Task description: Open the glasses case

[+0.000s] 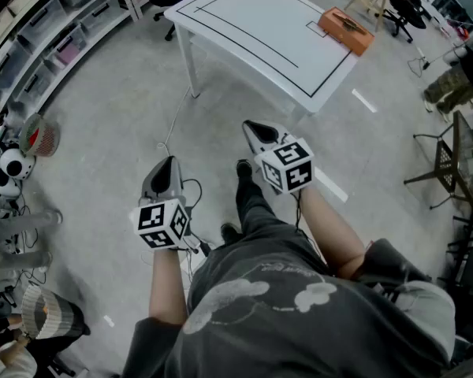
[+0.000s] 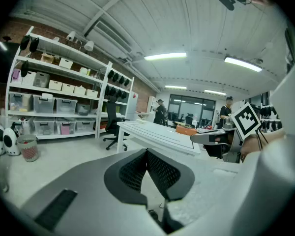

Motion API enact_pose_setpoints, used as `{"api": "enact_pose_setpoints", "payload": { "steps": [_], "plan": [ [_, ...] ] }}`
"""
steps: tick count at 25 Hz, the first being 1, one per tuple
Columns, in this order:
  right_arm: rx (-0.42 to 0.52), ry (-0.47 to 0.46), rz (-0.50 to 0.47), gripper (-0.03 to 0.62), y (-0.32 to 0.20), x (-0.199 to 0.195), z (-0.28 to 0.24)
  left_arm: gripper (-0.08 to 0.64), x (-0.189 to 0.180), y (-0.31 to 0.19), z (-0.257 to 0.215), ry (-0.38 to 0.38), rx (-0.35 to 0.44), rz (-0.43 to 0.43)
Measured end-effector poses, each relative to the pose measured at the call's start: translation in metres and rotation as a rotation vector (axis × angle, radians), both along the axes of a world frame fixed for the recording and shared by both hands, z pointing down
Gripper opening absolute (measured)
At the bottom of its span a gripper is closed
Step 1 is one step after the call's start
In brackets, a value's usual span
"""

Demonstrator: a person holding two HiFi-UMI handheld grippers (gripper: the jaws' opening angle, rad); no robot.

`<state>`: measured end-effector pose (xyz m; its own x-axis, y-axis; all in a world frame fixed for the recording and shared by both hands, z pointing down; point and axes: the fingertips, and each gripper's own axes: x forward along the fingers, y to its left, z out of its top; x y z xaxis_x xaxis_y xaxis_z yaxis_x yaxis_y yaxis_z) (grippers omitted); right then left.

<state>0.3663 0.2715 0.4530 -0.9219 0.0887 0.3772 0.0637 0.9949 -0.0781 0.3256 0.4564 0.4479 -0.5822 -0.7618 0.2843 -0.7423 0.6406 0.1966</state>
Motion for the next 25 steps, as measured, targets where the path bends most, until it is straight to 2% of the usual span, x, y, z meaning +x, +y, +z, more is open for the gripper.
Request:
{"api": "enact_pose_setpoints", "payload": {
  "steps": [10, 15, 20, 25],
  "plan": [
    [-0.007, -0.007, -0.001, -0.002, -0.012, -0.013, -0.003, -0.002, -0.017, 0.001, -0.002, -0.003, -0.004, -0.032],
    [-0.049, -0.027, 0.045, 0.000, -0.034, -0.031, 0.000, -0.002, -0.037, -0.009, 0.002, -0.001, -0.009, -0.043],
    [-0.049, -0.006, 0.061, 0.000, -0.065, -0.063, 0.009, -0.002, -0.072, -0.034, 0.005, 0.007, -0.016, -0.040],
    [-0.051, 0.005, 0.059, 0.000, -0.103, -0.117, 0.013, -0.002, -0.126, -0.071, 0.009, 0.016, -0.037, -0.039]
  ]
}}
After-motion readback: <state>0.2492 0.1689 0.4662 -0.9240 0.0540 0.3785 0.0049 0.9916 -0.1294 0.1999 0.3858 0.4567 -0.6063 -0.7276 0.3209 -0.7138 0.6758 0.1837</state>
